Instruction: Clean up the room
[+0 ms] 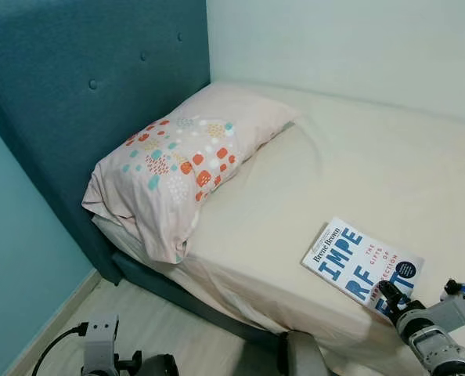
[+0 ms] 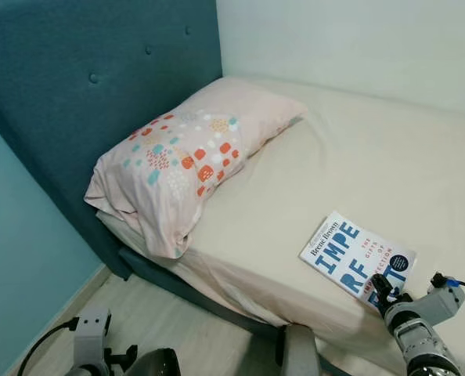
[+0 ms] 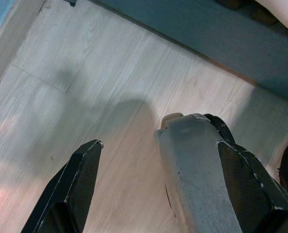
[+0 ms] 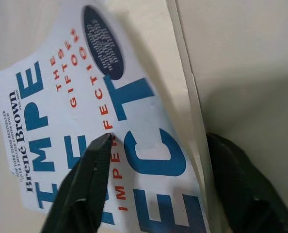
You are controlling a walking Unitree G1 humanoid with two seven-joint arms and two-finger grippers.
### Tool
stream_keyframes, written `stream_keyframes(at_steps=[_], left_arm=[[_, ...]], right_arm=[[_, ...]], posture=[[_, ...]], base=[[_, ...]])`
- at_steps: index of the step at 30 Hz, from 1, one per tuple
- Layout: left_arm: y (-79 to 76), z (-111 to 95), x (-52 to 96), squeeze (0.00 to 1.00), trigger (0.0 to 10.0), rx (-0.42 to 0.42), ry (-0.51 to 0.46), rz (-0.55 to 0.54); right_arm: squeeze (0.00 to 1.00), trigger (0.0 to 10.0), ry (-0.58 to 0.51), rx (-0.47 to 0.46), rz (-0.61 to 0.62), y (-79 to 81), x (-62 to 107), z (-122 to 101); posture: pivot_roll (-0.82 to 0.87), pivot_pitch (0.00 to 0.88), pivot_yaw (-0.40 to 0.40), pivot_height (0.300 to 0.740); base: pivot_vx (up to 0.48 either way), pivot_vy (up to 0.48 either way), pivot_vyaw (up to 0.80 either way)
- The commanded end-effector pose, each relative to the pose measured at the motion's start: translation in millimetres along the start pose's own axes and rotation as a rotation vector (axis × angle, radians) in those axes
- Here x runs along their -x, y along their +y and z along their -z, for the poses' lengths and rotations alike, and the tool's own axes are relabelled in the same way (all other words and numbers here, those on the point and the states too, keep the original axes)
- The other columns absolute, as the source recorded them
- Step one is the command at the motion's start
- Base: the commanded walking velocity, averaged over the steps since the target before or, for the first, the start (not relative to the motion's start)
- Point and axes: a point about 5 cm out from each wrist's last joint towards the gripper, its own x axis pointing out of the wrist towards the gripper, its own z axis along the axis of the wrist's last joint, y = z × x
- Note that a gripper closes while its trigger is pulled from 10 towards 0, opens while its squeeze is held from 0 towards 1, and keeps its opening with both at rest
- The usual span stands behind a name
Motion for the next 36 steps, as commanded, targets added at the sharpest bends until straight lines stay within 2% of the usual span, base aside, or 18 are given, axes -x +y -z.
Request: stream_keyframes(at_steps=[1,3,12,15,21,23,25,26,28,30,31,36], left_arm=[[3.5,8.6,3.3,0.00,10.0,-0.002,0.031,-0.013],[2.7,10.1,3.6,0.00,10.0,-0.001,0.034,-0.013],[3.4,13.5,5.1,0.00,10.0,-0.003,0.043,-0.014],[5.1,14.7,5.9,0.00,10.0,-0.005,0.048,-0.018],[5.5,14.8,6.0,0.00,10.0,-0.005,0.049,-0.019],[5.4,14.7,5.9,0.00,10.0,-0.005,0.049,-0.018],[5.4,14.7,5.9,0.00,10.0,-0.005,0.049,-0.018],[5.3,14.0,5.7,0.00,10.0,-0.004,0.045,-0.019],[5.3,14.0,5.7,0.00,10.0,-0.004,0.045,-0.019],[5.6,13.1,5.5,0.00,10.0,-0.003,0.041,-0.020],[5.6,13.1,5.5,0.00,10.0,-0.003,0.041,-0.020],[12.3,11.0,7.9,0.00,10.0,-0.002,0.013,-0.023]], right_arm=[[0.00,0.0,0.051,-0.041,-0.046,5.2,-1.7,12.8],[0.00,0.0,0.056,-0.062,-0.115,14.0,-4.0,14.2],[0.00,0.0,0.024,-0.093,-0.224,28.4,-7.3,11.7],[0.00,0.0,0.014,-0.122,-0.327,38.7,-8.2,10.5],[0.00,0.0,0.001,-0.146,-0.419,49.2,-8.9,8.2],[0.00,0.0,0.003,-0.167,-0.555,66.2,-9.6,5.5],[0.00,0.0,0.003,-0.167,-0.555,66.2,-9.6,5.5],[0.00,0.0,0.042,-0.140,-0.690,84.8,-9.7,7.8],[0.00,0.0,0.042,-0.140,-0.690,84.8,-9.7,7.8],[0.00,0.0,0.059,-0.107,-0.741,95.5,-10.7,7.4],[0.00,0.0,0.059,-0.107,-0.741,95.5,-10.7,7.4],[0.00,0.0,0.069,-0.044,-0.703,99.9,-13.3,-10.7]], posture=[[0.00,0.103,0.031,0.565],[0.00,0.105,0.031,0.565],[0.00,0.110,0.030,0.565],[0.00,0.111,0.032,0.565],[0.00,0.112,0.032,0.565],[0.00,0.113,0.035,0.565],[0.00,0.113,0.035,0.565],[0.00,0.118,0.034,0.565],[0.00,0.118,0.034,0.565],[0.01,0.122,0.035,0.565],[0.01,0.122,0.035,0.565],[0.04,0.170,0.041,0.565]], base=[[0.000,0.000,0.00],[0.000,0.000,0.00],[0.000,0.000,0.00],[0.000,0.000,0.00],[0.000,0.000,0.00],[0.000,0.000,0.00],[0.000,0.000,0.00],[0.000,0.000,0.00],[0.000,0.000,0.00],[0.000,0.000,0.00],[0.000,0.000,0.00],[0.000,0.000,0.00]])
